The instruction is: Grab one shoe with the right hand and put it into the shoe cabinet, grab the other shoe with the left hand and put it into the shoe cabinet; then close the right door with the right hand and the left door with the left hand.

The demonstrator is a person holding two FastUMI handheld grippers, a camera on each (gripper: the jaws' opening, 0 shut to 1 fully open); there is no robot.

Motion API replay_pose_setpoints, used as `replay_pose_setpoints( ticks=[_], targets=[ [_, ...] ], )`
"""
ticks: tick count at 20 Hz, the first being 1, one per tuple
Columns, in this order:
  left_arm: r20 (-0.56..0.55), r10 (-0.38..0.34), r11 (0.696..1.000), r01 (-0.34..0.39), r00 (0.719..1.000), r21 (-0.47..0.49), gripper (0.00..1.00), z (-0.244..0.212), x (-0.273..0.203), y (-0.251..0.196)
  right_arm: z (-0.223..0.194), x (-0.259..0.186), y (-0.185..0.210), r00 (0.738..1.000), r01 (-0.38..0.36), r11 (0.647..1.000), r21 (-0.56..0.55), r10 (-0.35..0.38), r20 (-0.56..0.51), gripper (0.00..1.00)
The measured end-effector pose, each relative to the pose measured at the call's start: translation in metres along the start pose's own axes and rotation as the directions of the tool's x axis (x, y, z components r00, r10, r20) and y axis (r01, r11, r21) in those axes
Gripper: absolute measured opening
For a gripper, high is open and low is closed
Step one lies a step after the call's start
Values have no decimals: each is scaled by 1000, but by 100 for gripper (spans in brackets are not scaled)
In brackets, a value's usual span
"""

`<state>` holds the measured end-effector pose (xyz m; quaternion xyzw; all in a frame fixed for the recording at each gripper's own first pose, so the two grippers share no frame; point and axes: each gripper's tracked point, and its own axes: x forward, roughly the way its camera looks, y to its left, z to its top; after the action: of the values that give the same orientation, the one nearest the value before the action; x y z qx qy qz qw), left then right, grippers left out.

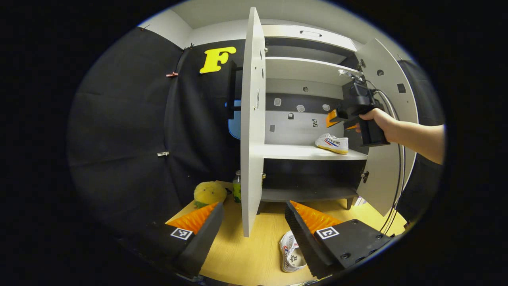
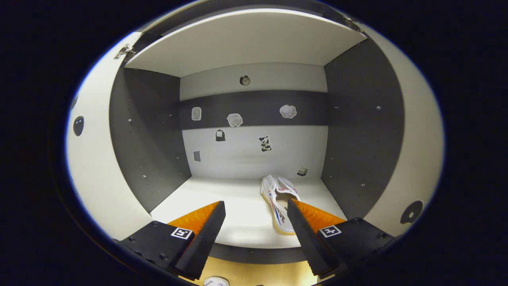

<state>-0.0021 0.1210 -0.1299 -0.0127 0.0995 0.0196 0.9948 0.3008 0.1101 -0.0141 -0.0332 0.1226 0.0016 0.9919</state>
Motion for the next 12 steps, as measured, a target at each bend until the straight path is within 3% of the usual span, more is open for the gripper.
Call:
replay_pose_setpoints(
  ticks=[6, 12],
  targets=[
    [-56, -90, 996, 89, 994, -13, 97, -28, 7, 3, -33, -83, -4, 995, 34, 999, 9, -35, 95, 99],
    [-114, -194, 981, 196, 974, 7, 97, -67, 19, -1, -82, -155, -12, 991, 104, 995, 3, -104, 85, 99]
  ],
)
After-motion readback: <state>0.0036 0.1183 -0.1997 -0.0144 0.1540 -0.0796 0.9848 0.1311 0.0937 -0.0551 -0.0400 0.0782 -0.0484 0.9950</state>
